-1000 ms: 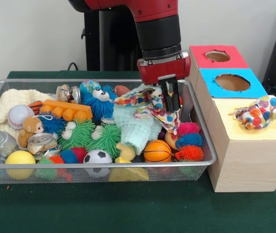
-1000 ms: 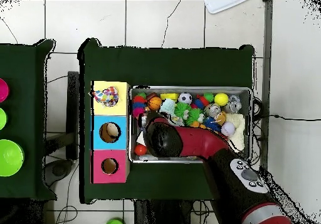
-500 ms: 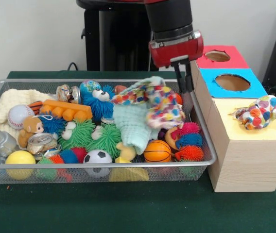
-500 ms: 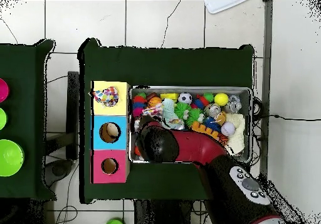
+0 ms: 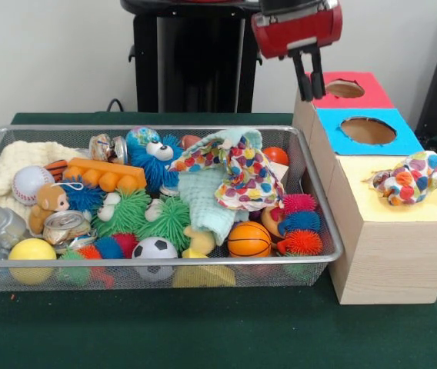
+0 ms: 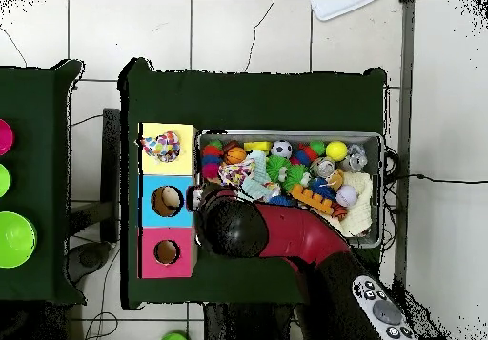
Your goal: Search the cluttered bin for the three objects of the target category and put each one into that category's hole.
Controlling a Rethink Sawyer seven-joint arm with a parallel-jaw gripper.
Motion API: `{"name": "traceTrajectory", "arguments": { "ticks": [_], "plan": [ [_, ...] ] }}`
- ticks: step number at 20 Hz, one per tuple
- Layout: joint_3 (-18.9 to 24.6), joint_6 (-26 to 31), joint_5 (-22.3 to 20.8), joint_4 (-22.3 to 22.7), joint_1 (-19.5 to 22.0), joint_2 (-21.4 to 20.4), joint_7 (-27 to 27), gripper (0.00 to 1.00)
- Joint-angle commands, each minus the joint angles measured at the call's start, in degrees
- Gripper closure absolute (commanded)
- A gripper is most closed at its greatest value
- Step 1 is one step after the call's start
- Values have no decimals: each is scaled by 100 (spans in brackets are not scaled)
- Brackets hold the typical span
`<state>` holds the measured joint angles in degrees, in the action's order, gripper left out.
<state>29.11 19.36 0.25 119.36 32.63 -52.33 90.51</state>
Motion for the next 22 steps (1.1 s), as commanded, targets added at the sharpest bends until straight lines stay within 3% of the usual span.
{"name": "traceTrajectory", "arguments": {
  "ticks": [1, 5, 11, 12, 18, 22],
  "plan": [
    [272, 1027, 582, 246, -92, -592, 831, 100],
    [80, 1134, 603, 110, -242, -596, 836, 100],
    [-422, 733, 215, -301, -672, -345, 900, 100],
    [-445, 908, 178, -343, -694, -311, 825, 100],
    [-694, 719, 177, -453, -854, -230, 834, 100],
    [-1035, 844, -189, -722, -1012, -48, 650, 100]
  ]
}}
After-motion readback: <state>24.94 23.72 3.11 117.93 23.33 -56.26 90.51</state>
